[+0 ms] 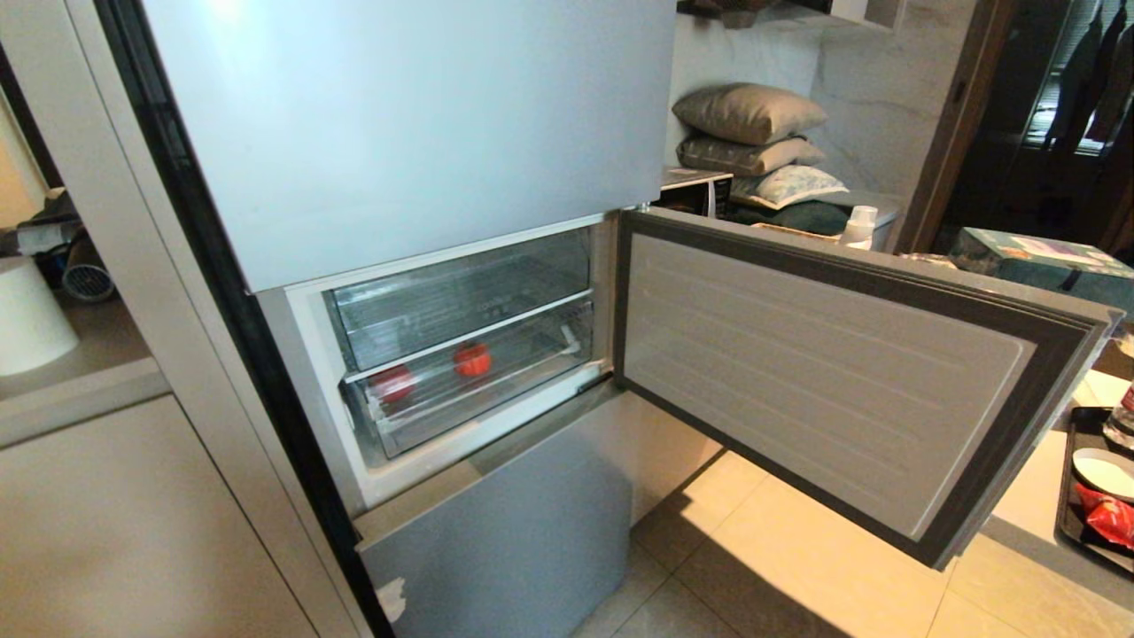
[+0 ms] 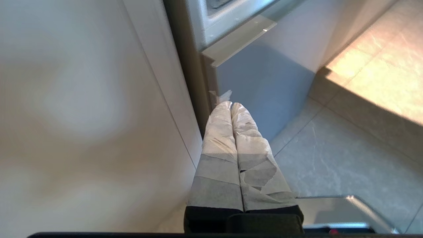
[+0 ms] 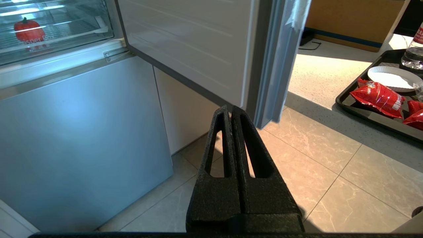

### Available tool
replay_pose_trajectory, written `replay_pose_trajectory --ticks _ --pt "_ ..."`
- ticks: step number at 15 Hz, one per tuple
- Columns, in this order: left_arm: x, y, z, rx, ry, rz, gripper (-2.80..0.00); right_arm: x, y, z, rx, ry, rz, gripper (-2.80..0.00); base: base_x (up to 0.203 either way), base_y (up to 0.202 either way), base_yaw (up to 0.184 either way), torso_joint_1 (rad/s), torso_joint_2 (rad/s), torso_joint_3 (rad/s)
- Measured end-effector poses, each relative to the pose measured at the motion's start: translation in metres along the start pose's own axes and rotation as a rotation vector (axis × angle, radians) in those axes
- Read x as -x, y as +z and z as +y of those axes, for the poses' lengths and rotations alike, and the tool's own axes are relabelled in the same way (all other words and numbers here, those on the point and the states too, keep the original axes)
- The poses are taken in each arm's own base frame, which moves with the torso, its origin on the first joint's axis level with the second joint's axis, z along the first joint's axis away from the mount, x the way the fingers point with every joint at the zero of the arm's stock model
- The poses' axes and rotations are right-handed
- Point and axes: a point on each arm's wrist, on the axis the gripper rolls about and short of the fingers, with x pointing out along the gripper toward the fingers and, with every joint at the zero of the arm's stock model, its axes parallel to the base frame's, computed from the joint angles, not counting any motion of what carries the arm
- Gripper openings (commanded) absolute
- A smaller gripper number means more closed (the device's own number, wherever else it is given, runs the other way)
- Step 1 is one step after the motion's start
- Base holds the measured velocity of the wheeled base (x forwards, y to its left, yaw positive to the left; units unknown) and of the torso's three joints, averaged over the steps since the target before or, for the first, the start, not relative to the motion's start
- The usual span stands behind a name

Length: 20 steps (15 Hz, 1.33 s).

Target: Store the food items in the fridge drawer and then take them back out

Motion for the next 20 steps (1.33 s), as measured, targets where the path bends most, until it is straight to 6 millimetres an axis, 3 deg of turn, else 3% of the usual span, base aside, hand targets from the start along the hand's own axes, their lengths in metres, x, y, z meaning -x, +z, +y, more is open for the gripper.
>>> replay_pose_trajectory --ticks 5,11,16,20 --pt "0.0 -0.001 0.0 0.016 0.054 0.01 -2.8 0.0 0.0 0.0 0.0 0.0 0.0 -2.8 0.0 0.0 0.0 0.0 0.0 0.0" --pt "0.002 -0.002 -0.001 -0.035 -0.106 -0.014 -2.8 0.0 0.0 0.0 0.003 0.002 0.0 -2.8 0.0 0.0 0.0 0.0 0.0 0.0" --pt "0.015 -0.007 0.0 -0.026 -0.115 -0.2 -2.8 0.0 0.0 0.0 0.006 0.003 0.001 -2.8 0.0 0.0 0.0 0.0 0.0 0.0" --pt "0.019 -0.01 0.001 0.077 -0.08 -0.263 -2.8 0.0 0.0 0.0 0.005 0.0 0.0 -2.8 0.0 0.0 0.0 0.0 0.0 0.0"
